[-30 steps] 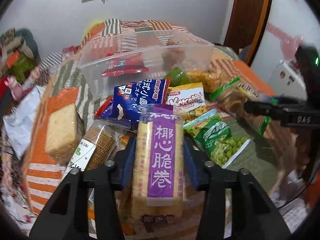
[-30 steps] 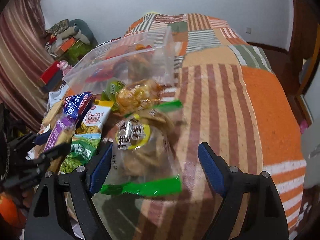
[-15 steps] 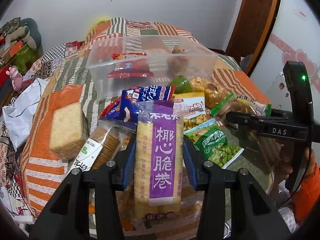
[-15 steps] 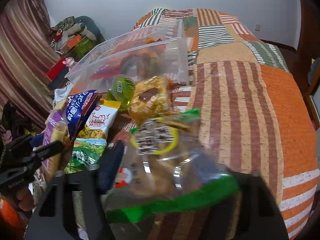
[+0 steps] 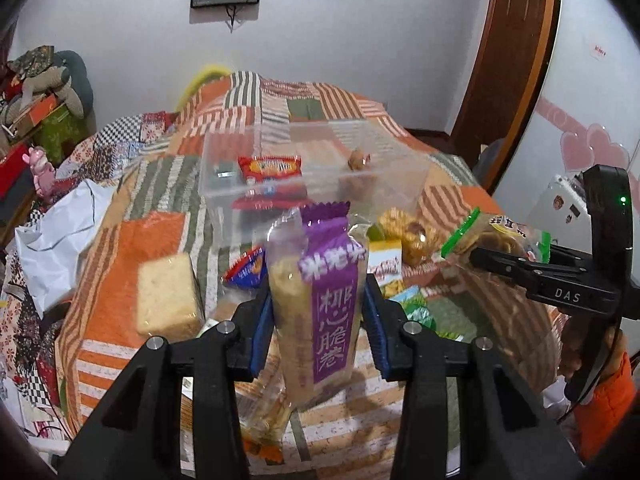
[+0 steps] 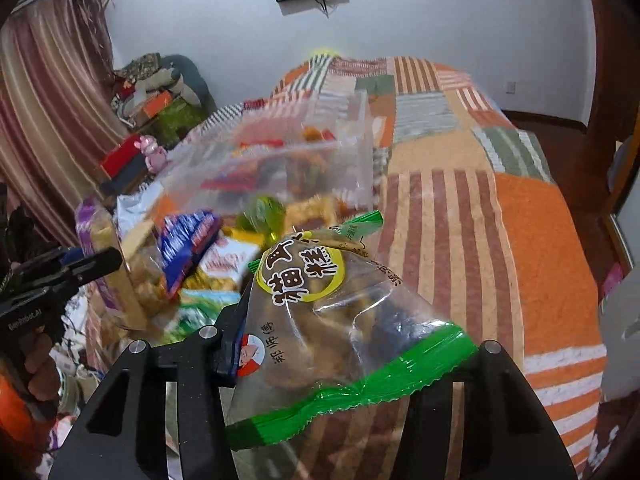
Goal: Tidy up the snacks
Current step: 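Carry both snacks over the clear box and open both grippers to release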
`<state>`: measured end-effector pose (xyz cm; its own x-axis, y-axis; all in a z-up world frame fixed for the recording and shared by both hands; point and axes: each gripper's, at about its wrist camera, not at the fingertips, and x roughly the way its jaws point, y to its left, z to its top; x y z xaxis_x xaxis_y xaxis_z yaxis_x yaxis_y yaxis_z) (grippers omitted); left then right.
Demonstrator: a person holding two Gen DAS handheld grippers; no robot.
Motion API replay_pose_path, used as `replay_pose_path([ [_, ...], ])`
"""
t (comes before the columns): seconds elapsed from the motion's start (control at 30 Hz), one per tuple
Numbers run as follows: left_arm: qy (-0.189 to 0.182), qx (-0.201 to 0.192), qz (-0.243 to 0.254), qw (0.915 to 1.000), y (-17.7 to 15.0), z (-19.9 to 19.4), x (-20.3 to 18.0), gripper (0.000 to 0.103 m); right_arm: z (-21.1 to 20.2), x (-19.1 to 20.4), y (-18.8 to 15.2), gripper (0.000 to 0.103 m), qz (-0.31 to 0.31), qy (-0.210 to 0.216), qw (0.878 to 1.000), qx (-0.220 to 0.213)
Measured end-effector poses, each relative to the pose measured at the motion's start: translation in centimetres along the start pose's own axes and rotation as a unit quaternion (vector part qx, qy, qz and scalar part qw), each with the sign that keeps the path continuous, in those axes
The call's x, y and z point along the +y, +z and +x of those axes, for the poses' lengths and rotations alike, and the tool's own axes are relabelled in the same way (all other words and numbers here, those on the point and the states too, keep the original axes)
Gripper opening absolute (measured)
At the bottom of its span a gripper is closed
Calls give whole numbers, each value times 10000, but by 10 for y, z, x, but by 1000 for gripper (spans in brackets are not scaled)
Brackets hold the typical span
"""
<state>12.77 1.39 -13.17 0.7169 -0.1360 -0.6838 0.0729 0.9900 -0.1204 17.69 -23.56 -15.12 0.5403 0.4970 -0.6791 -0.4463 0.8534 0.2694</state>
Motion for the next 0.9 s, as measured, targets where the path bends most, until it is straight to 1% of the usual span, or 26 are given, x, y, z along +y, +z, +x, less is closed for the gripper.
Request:
replay_pose_path([
  [0.13,145,-267,74,9995,12,-11,-2,41,-1,9,14,47,-91,62,9998,-189],
  [0.4,190,-535,67,9984,41,-21,6,41,-1,29,42,47,-253,171,9984,-485],
  [0.53,282,-640,4,9976,56,-19,14,41,3,35,55,47,-343,196,9976,-571],
  [0.67,265,-699,-65,9972,70,-15,21,40,9,40,67,47,-354,264,9971,-623],
  [0.9,440,-943,72,9945,91,-9,23,41,28,50,81,47,-314,313,9969,-644],
])
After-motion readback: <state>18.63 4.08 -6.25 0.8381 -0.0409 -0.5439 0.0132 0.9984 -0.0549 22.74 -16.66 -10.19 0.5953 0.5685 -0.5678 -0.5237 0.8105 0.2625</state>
